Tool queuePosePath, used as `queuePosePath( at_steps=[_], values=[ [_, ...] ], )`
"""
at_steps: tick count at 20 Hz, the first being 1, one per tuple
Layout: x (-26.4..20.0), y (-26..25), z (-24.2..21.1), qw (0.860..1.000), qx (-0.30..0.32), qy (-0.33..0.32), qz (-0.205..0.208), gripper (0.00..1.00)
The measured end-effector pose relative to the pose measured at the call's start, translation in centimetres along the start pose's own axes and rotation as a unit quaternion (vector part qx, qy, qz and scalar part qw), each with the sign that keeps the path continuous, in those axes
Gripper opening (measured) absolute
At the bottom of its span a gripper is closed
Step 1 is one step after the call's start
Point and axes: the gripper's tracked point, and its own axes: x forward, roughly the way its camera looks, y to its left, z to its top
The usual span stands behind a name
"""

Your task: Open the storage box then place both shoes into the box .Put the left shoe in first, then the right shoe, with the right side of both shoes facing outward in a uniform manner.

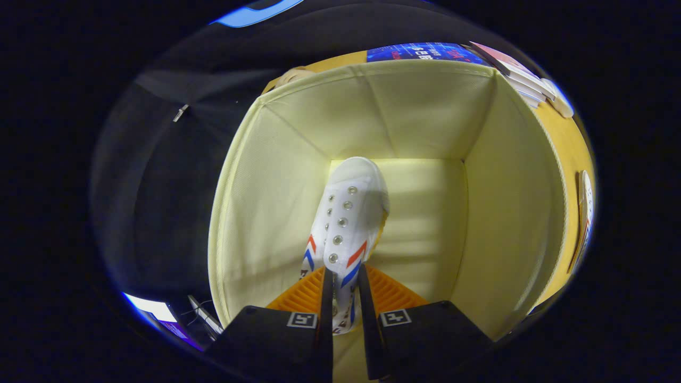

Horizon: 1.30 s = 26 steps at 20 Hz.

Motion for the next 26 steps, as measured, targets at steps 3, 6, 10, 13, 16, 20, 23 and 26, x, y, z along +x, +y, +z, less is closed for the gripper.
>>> queuePosePath(
  at_steps=[3, 6, 10, 13, 16, 20, 23, 26],
  values=[
    [-2.4, 1.9, 0.7, 0.999, -0.009, -0.015, 0.043, 0.70],
    [-6.4, 2.3, 2.1, 0.996, -0.022, -0.045, 0.069, 0.97],
    [-12.3, -0.3, 4.3, 0.991, -0.047, -0.108, 0.069, 0.99],
    [-16.7, -4.6, 5.4, 0.986, -0.053, -0.152, 0.044, 0.99],
    [-20.2, -10.3, 5.6, 0.981, -0.054, -0.185, 0.004, 0.99],
    [-23.1, -18.8, 4.8, 0.974, -0.063, -0.209, -0.057, 0.99],
    [-24.9, -25.3, 4.3, 0.970, -0.080, -0.209, -0.098, 0.99],
    [-25.8, -31.0, 3.7, 0.969, -0.080, -0.198, -0.122, 0.99]
  ],
)
